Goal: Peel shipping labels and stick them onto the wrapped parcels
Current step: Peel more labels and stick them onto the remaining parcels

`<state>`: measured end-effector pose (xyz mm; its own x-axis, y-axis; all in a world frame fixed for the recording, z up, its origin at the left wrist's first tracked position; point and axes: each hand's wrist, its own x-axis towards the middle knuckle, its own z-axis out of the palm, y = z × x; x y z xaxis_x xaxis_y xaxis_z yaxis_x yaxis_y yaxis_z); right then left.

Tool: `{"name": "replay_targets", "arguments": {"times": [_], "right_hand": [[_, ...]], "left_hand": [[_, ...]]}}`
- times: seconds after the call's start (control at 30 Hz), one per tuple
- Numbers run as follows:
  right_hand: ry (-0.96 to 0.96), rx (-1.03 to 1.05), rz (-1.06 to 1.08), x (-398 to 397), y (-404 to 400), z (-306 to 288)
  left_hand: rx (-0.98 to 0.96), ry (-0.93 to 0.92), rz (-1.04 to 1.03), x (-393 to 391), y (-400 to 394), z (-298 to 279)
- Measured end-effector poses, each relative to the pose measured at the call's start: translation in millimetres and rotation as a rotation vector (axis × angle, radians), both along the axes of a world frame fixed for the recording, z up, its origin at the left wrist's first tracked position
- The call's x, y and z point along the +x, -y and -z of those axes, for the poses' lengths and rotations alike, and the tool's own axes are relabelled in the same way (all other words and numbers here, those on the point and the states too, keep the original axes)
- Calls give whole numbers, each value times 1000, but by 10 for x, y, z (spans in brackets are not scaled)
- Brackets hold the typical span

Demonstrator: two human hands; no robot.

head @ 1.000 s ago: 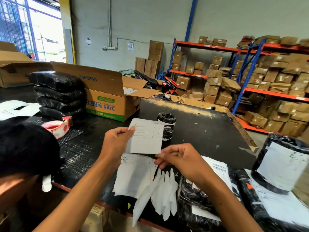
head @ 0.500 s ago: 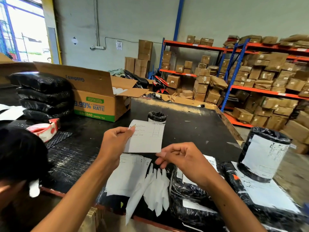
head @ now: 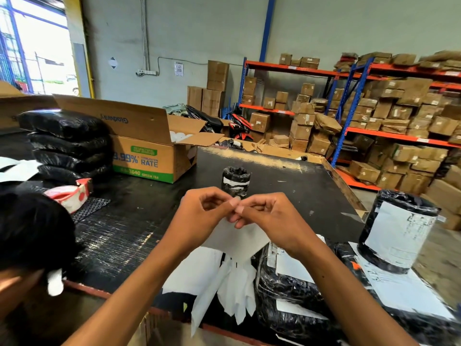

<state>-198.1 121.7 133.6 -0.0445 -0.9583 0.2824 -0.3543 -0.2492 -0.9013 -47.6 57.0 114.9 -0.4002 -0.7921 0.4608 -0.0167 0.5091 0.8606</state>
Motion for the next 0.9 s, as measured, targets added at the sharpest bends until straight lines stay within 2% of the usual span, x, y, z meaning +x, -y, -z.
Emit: {"name": "replay_targets", "arguments": {"times": [0.1,0.23,0.3,0.4,0.5,0.57,0.63,0.73,0.8,0.9], "right_hand": [[79,12,-11,58,53,36],[407,24,-27,8,94,-20],[534,7,-80,-55,88,-89],[657,-60,-99,-165,89,-168],[823,-182,-39,-279,115,-223],[954,-277,34,-351,145,-273],[1007,-371,107,-434,187,-330],[836,-429,243,-594,241,-402],[536,-342,311,-660,252,-413],[-1,0,256,-583,298,-291]], "left_hand": [[116,-37,-62,-20,101,61],[462,-188,-172,40,483,233],[562,-223,-185,108,679,349],[636,-278,-166,212,822,543],[667,-237,-165,257,873,754],[675,-192,-234,238,904,842],[682,-192,-344,223,935,877],[627,-264,-498,249,980,872],[575,-335,-538,258,1001,812],[466,-400,-607,229,1016,687]]}}
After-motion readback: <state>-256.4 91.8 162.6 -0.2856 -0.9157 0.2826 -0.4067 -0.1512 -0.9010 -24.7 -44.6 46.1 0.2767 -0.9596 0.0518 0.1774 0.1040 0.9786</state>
